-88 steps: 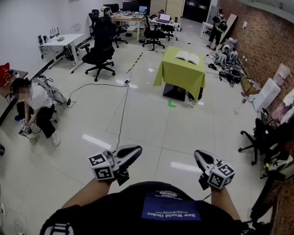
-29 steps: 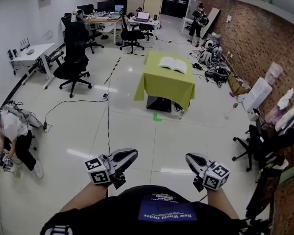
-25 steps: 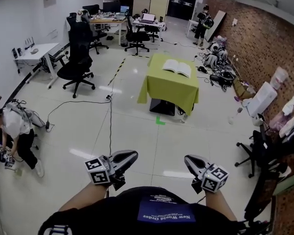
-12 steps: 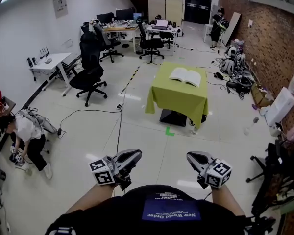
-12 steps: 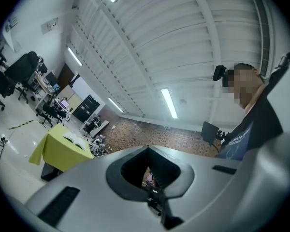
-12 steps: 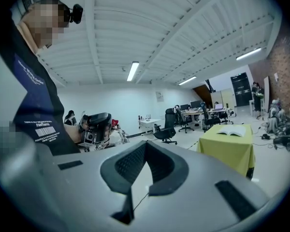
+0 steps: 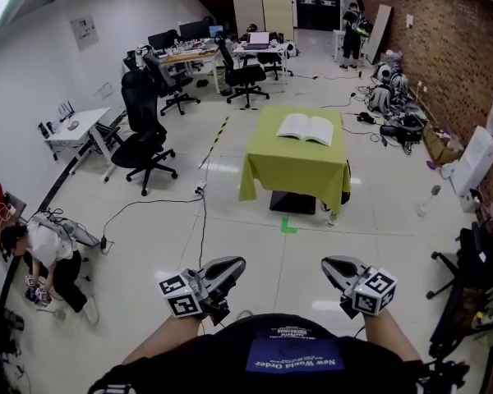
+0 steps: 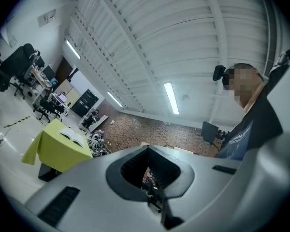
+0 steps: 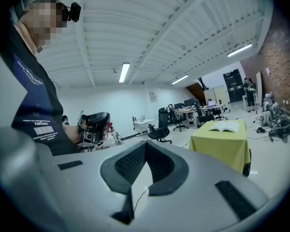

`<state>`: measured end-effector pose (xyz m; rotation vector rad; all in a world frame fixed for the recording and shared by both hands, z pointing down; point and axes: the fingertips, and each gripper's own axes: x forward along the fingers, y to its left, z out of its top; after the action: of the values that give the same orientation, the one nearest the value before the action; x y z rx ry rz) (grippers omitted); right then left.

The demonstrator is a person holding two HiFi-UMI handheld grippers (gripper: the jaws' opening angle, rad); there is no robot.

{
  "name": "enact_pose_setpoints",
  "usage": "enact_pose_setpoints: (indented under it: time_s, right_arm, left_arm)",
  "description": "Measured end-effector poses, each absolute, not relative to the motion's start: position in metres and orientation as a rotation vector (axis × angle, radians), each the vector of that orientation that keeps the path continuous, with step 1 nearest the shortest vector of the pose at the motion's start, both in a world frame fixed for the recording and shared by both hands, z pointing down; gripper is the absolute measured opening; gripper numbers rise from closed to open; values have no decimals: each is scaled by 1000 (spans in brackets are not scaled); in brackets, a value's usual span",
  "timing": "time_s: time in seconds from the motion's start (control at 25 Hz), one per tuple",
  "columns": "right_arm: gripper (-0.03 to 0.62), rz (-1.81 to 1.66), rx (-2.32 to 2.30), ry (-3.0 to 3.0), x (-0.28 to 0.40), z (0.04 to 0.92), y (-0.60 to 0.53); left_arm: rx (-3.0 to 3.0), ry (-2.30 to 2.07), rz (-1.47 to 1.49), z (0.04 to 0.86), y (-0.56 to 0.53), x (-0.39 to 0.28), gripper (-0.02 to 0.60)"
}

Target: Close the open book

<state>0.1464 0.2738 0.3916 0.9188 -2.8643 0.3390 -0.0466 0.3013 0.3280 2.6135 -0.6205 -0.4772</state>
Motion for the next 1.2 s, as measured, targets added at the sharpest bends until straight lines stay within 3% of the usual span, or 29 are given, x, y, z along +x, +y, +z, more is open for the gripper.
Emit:
enact_pose_setpoints:
  time_s: [0.72,1.2]
  right_arm:
    - [-15,300,1166,-2769,49,372,119]
    - [-15,295,1002,-2832,68,379,-3]
  left_arm:
    - [2705,-404,-451,338,115,-152,6]
    - [2680,-543,-441,351,17,-125,6]
